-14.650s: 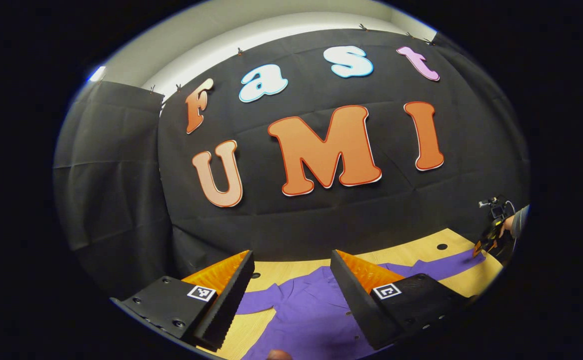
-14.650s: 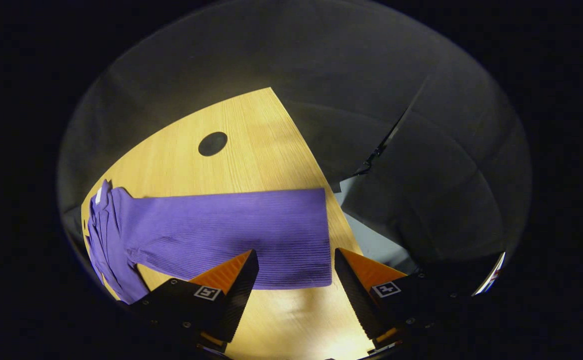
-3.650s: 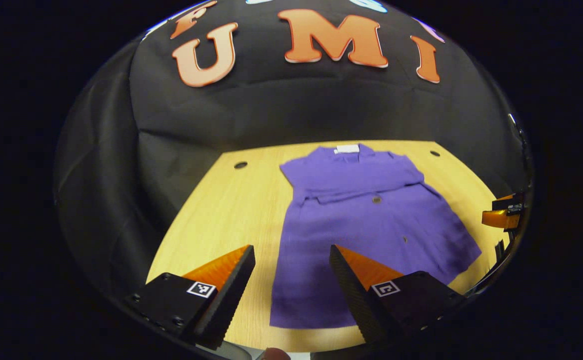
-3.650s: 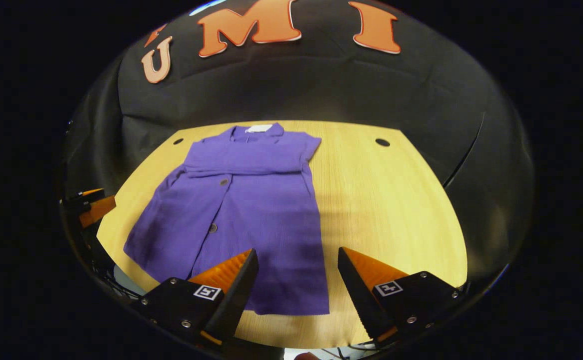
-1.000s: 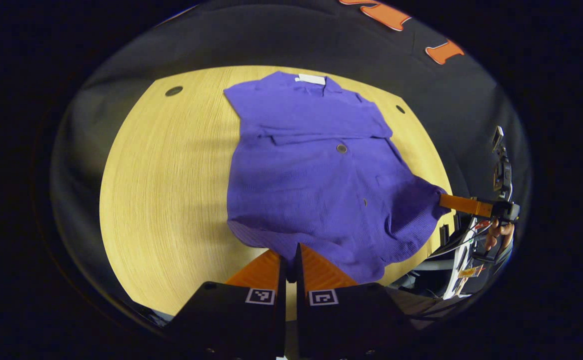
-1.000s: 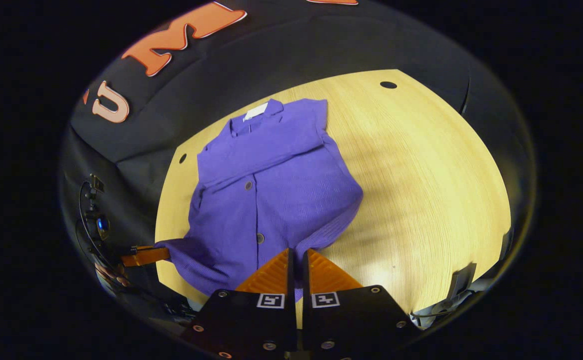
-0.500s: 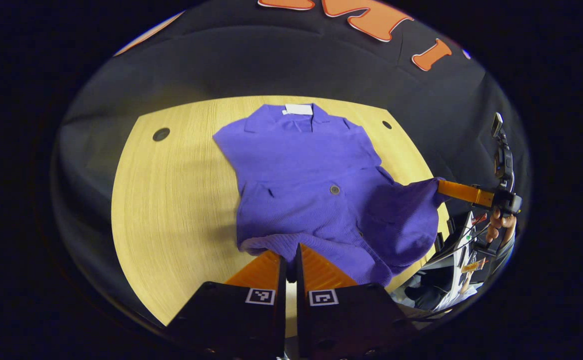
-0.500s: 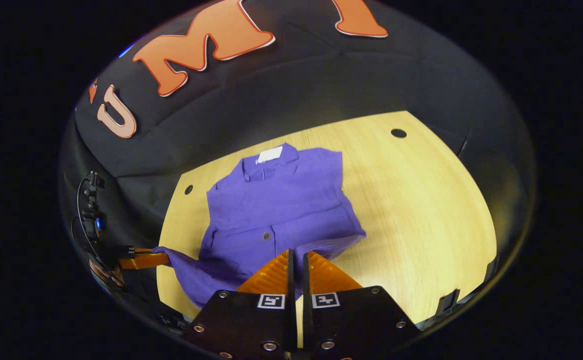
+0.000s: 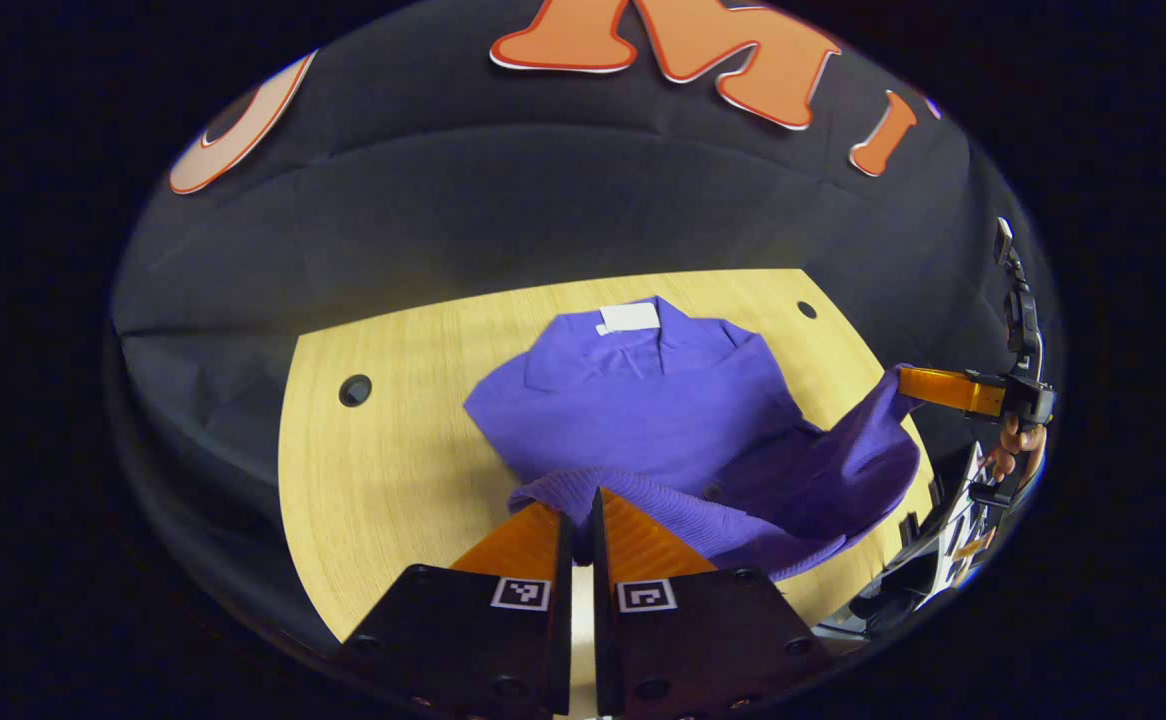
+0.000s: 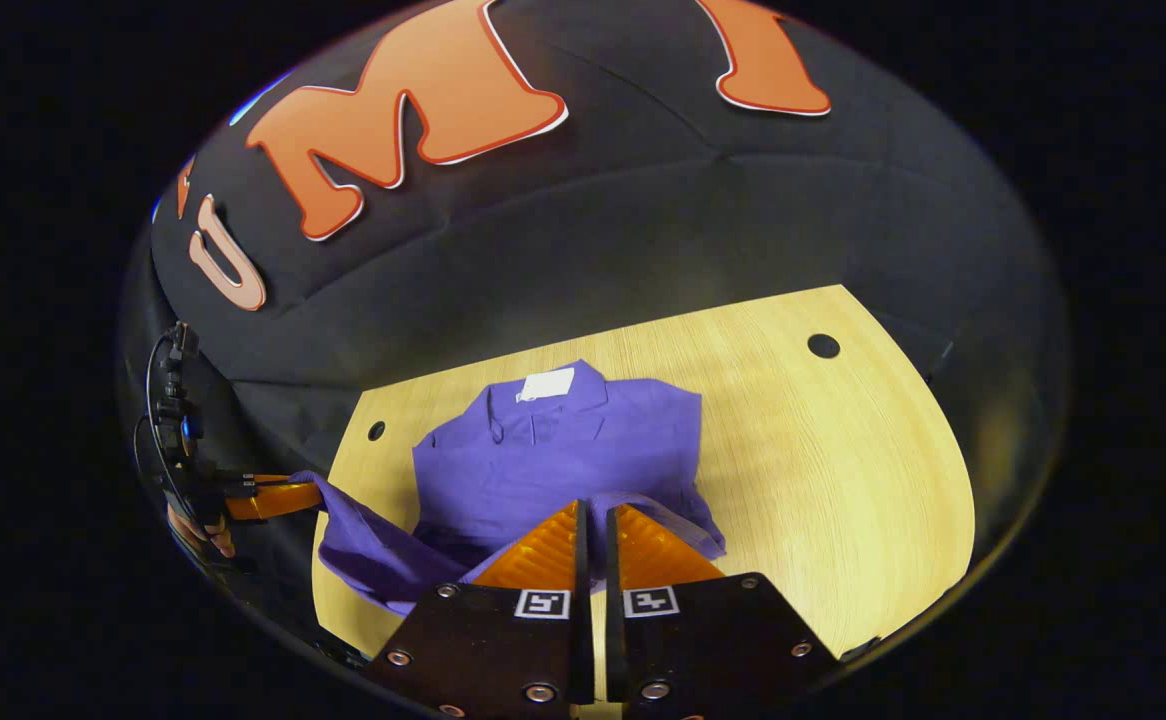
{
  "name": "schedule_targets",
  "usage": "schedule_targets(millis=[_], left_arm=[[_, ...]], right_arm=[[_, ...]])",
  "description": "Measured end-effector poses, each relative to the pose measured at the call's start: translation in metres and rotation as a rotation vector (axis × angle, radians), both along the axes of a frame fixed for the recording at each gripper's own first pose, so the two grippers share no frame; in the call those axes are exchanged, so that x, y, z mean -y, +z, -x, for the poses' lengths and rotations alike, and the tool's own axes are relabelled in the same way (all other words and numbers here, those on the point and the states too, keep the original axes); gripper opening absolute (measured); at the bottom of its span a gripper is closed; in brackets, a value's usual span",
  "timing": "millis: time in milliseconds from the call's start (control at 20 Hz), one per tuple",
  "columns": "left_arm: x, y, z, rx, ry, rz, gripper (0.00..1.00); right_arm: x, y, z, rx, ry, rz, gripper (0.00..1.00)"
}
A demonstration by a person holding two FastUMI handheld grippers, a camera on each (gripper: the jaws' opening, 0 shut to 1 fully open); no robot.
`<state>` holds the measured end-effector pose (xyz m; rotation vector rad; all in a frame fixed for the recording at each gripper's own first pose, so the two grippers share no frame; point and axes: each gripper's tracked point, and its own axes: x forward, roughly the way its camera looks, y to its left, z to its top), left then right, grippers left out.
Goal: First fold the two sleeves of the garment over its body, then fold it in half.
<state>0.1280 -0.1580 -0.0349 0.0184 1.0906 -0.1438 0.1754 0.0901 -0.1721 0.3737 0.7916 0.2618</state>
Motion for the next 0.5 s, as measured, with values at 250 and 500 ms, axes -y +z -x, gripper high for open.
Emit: schedule_targets(millis=[250,500], left_arm=[[-0.026,-0.019,-0.064,0.058,0.048,-0.155,0.1],[-0.028,-0.043,-0.112,0.121,0.106,-0.216,0.1]], right_arm=[[0.011,-0.024,-0.072,-0.024,0.017,-0.017,0.05],[0.009,-0.067,-0.127,-0.089,0.02,-0.068,0.05]])
